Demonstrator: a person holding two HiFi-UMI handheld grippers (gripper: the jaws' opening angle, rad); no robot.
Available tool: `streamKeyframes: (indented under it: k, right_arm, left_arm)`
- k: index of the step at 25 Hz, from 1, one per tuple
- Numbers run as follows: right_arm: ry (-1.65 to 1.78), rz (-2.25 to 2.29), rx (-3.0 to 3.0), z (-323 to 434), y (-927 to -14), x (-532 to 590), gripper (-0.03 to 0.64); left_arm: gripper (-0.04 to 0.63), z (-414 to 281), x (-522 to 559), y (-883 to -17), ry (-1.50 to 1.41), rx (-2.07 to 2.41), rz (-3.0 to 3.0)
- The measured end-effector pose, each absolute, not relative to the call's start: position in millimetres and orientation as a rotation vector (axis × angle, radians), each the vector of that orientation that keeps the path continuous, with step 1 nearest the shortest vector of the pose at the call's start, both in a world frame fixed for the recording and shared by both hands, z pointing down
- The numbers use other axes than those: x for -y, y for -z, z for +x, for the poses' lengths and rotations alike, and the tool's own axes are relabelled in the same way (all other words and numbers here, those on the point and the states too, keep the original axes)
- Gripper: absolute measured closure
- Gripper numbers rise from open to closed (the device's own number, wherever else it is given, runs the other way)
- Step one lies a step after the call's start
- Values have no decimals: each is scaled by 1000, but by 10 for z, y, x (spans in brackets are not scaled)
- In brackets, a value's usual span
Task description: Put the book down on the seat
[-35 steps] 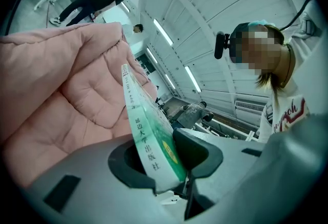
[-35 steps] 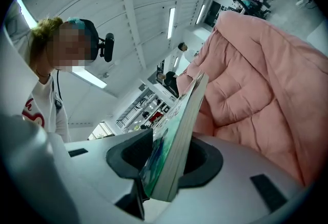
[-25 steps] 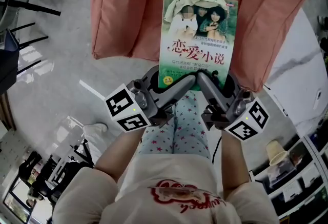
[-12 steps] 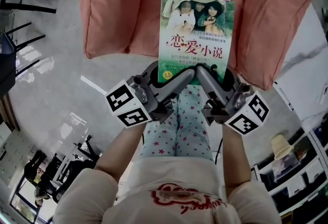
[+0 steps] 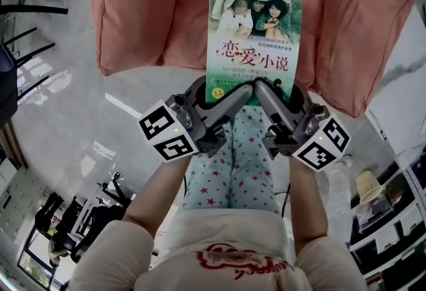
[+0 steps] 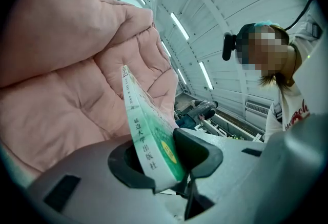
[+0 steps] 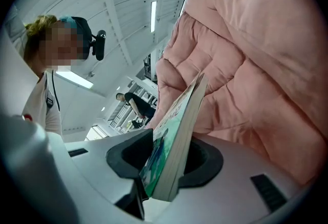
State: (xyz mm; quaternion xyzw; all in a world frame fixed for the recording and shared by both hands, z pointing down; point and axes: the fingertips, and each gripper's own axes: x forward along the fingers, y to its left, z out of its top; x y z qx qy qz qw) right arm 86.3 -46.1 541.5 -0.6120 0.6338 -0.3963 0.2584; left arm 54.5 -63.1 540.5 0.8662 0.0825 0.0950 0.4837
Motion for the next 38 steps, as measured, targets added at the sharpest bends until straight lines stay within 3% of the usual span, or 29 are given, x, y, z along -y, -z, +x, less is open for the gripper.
streamKeyframes:
  k: [38]
  right_arm:
    - [1407,-1537,-1424,767,-6170,281,472]
  left_arm:
    - [477,473,478,-6095,-462,-79,1899]
